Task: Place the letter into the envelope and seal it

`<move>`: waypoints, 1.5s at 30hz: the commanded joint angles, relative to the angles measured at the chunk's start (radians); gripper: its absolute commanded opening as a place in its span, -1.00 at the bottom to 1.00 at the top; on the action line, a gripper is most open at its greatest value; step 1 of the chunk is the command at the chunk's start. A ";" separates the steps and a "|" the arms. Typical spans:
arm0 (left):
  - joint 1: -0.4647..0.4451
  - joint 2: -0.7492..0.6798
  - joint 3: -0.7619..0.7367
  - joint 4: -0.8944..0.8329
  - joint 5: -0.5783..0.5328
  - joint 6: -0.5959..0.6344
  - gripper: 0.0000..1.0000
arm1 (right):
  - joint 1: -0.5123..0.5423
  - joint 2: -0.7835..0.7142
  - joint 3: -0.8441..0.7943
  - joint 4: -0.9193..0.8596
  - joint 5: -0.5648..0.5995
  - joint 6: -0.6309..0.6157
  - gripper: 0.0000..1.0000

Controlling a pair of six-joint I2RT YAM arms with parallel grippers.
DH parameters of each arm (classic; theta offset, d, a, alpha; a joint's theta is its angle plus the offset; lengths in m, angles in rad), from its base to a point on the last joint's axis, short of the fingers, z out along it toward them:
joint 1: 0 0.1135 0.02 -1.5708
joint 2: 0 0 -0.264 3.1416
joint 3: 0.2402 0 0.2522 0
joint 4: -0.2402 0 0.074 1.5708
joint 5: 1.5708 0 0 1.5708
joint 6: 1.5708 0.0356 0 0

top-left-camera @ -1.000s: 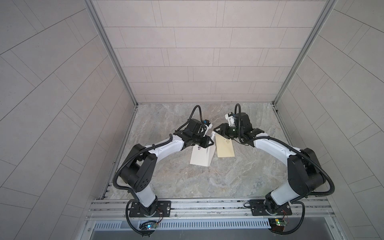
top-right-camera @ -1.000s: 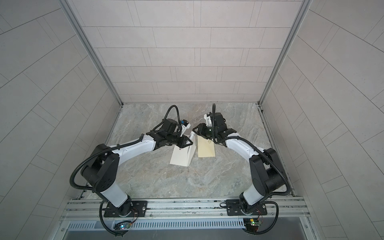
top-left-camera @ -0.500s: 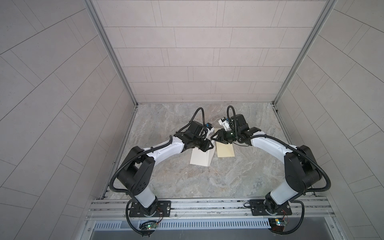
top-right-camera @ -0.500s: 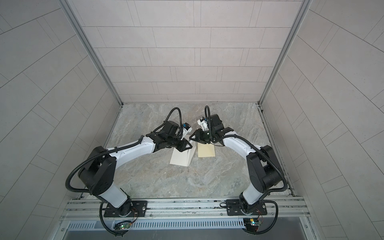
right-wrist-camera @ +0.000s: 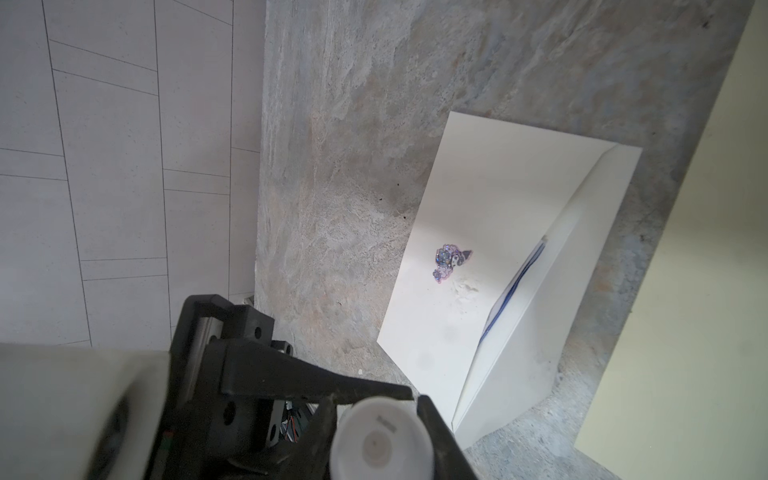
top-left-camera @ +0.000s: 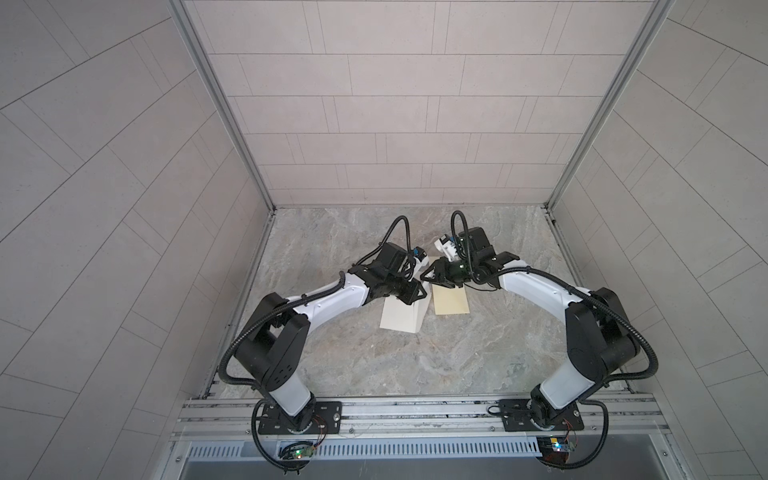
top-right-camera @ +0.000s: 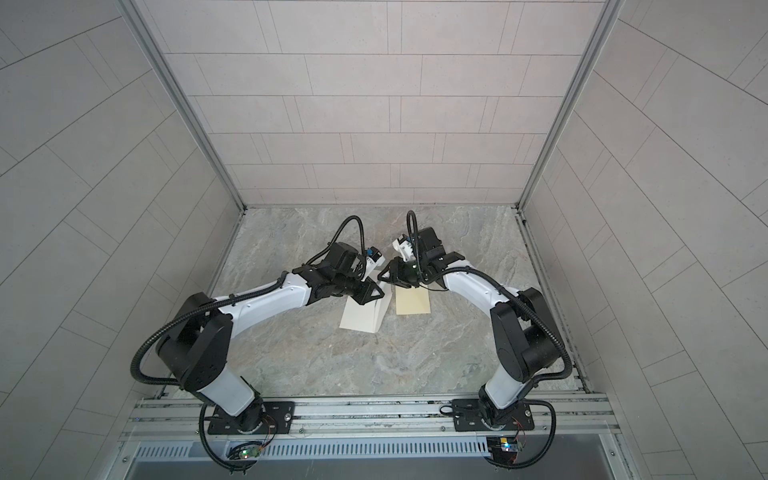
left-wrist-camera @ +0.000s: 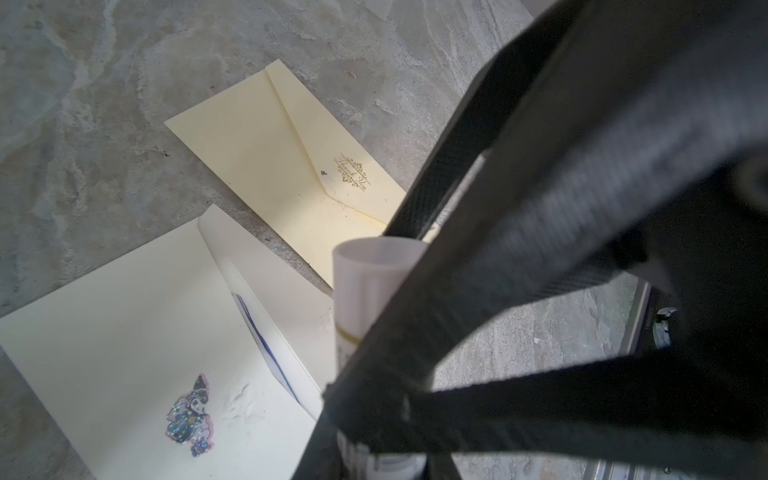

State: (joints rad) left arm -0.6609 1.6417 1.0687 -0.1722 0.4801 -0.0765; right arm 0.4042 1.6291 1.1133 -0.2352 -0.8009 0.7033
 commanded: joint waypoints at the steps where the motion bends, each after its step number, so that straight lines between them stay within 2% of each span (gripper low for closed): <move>1: -0.013 -0.018 -0.009 -0.010 0.028 0.034 -1.00 | 0.002 0.011 0.020 0.013 0.029 -0.015 -0.27; 7: -0.015 -0.019 -0.006 -0.009 0.023 0.036 -1.00 | -0.001 0.029 0.037 0.002 0.036 -0.014 -0.33; 10: -0.015 -0.014 0.000 -0.015 0.002 0.037 -1.00 | -0.002 0.030 0.034 0.000 0.025 -0.012 -0.55; 14: -0.013 -0.007 0.011 -0.020 -0.055 0.015 -1.00 | -0.001 0.017 0.018 -0.015 0.015 -0.021 -0.71; 17: -0.009 -0.003 0.011 -0.001 -0.078 -0.012 -1.00 | 0.001 0.004 0.000 -0.018 0.018 -0.021 -0.92; 18: -0.004 -0.002 0.011 0.011 -0.078 -0.032 -0.93 | 0.001 0.002 -0.005 -0.021 0.028 -0.019 -1.00; 19: 0.005 -0.001 0.011 0.023 -0.071 -0.058 -0.68 | 0.004 -0.002 -0.010 -0.021 0.043 -0.018 -1.00; 20: 0.019 0.001 0.007 0.043 -0.051 -0.094 -0.35 | 0.012 -0.004 -0.015 -0.026 0.085 -0.018 -1.00; 23: 0.082 0.004 -0.023 0.127 0.029 -0.218 0.10 | 0.066 -0.014 -0.015 -0.041 0.255 -0.031 -1.00; 25: 0.125 -0.001 -0.055 0.182 0.067 -0.292 0.29 | 0.116 -0.010 -0.003 -0.055 0.394 -0.046 -1.00; 28: 0.199 -0.019 -0.108 0.213 0.061 -0.384 0.52 | 0.189 0.024 0.043 -0.081 0.566 -0.082 -1.00; 30: 0.255 -0.027 -0.135 0.185 0.001 -0.454 0.56 | 0.252 0.053 0.092 -0.111 0.703 -0.125 -1.00; 33: 0.321 -0.008 -0.125 0.040 -0.091 -0.506 0.57 | 0.329 0.109 0.145 -0.116 0.851 -0.162 -1.00; 38: 0.354 0.048 -0.058 -0.169 -0.128 -0.471 0.51 | 0.422 0.167 0.161 -0.040 1.037 -0.174 -1.00; 41: 0.354 0.067 -0.044 -0.207 -0.107 -0.453 0.52 | 0.445 0.187 0.149 0.015 1.102 -0.188 -1.00; 45: 0.354 0.077 -0.036 -0.228 -0.087 -0.430 0.53 | 0.446 0.210 0.112 0.129 1.117 -0.196 -1.00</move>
State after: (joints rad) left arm -0.3016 1.7042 1.0008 -0.3347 0.3897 -0.5236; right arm 0.8516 1.8221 1.2369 -0.2016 0.2234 0.5266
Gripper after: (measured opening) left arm 0.765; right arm 0.274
